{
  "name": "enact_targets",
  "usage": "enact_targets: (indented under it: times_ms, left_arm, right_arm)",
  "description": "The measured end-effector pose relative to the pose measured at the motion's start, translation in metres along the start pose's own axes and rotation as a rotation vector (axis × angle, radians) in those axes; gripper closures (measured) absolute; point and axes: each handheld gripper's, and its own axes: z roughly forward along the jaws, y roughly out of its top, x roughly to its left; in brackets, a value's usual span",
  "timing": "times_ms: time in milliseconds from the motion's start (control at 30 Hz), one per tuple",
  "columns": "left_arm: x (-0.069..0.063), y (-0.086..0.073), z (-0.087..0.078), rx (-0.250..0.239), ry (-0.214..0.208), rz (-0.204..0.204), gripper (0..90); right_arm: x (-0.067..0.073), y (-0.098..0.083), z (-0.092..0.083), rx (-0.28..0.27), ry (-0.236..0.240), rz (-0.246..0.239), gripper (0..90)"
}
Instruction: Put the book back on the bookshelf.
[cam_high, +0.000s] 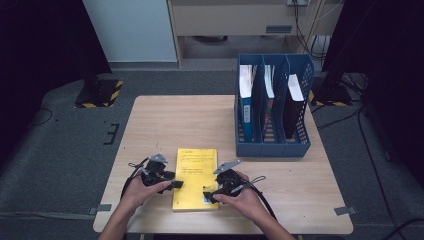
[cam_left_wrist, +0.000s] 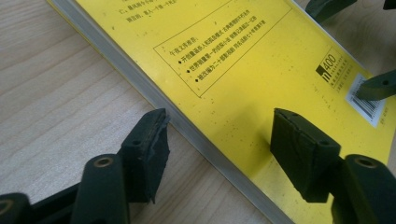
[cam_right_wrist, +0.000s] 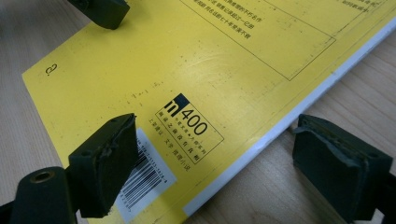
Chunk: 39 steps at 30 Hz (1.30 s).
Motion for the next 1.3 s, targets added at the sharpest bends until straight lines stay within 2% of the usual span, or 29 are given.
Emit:
enact_targets:
  times_ms: [100,233,367,600,833,900,1167,1300]
  left_arm:
    - [-0.001,0.004,0.002,0.023,-0.023,-0.018,28.4]
    - [-0.003,0.009,0.004,0.052,-0.026,-0.028,23.1]
    - [-0.001,0.007,0.003,0.038,-0.037,-0.03,22.6]
    - [-0.003,0.01,0.007,0.025,-0.008,-0.016,19.5]
    - [-0.003,0.012,0.009,0.033,0.004,-0.002,19.3]
    - [-0.004,0.012,0.008,0.039,0.017,0.009,21.0]
    - [-0.007,0.015,0.007,0.05,0.057,0.009,27.3]
    - [-0.009,0.016,0.004,0.053,0.047,0.007,29.9]
  right_arm:
    - [0.001,0.0,0.001,0.001,0.002,-0.003,12.2]
    - [0.001,0.0,0.001,0.001,0.002,-0.012,11.4]
    - [0.001,0.0,0.001,0.001,0.004,-0.016,11.4]
    - [0.003,0.0,0.001,0.008,-0.003,-0.004,11.2]
    - [0.006,-0.001,0.001,0.013,-0.009,-0.008,11.7]
    - [0.006,0.0,0.0,0.016,-0.006,-0.005,11.6]
    - [0.006,0.0,0.001,0.013,-0.009,-0.012,11.0]
    - [0.006,0.0,0.001,0.012,-0.007,-0.013,10.9]
